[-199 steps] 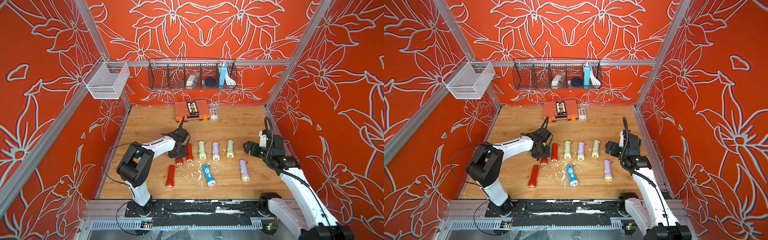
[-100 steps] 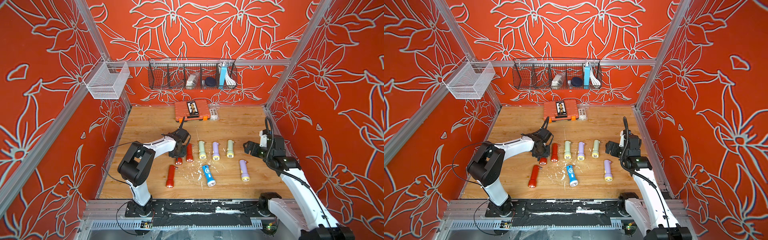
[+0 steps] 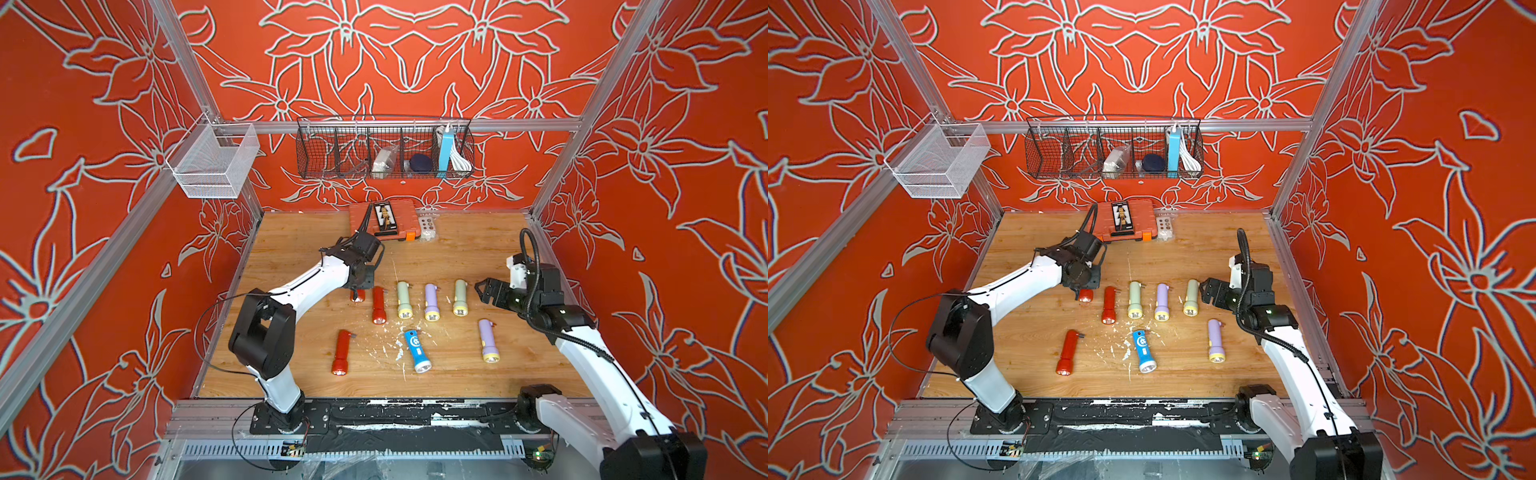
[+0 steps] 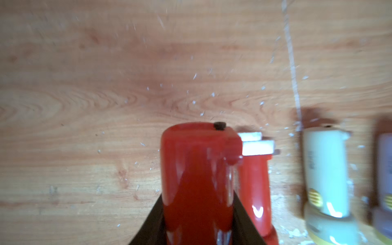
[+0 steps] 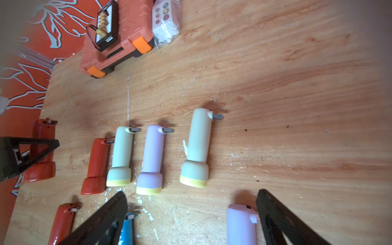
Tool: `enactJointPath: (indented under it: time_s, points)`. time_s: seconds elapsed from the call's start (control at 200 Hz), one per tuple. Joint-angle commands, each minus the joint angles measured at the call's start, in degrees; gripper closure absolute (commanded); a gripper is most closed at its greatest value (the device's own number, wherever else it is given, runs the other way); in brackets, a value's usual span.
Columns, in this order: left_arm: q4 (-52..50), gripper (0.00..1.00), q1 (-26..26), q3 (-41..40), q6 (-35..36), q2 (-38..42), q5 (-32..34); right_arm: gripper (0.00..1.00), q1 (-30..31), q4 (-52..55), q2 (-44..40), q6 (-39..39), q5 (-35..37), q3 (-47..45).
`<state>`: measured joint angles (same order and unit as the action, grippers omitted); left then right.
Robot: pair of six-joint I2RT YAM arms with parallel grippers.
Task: Close the plug at the bottom of the flashlight
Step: Pick up the flashlight from the center of the board.
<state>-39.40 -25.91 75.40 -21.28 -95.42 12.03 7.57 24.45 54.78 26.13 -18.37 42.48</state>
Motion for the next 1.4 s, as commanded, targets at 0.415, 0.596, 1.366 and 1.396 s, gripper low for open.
enactJointPath:
  time_s: [0.415,0.596,1.366,1.396]
  points:
    - [39.4,1.00,0.0,-21.1,17.6,29.3,-29.6,0.02,8.2,-6.1,12.6,-4.3,-22.0,23.0]
    - [47.8,1.00,0.0,-28.8,21.5,34.7,-37.3,0.02,11.7,-10.7,14.0,-4.0,-31.9,25.3]
    - [56.2,1.00,0.0,-42.3,32.9,47.1,-62.3,0.16,24.4,-13.5,19.8,-15.5,-52.8,26.0]
    - [56.1,1.00,-0.1,-42.6,33.2,47.3,-62.2,0.16,24.9,-12.5,20.4,-16.4,-53.1,26.7]
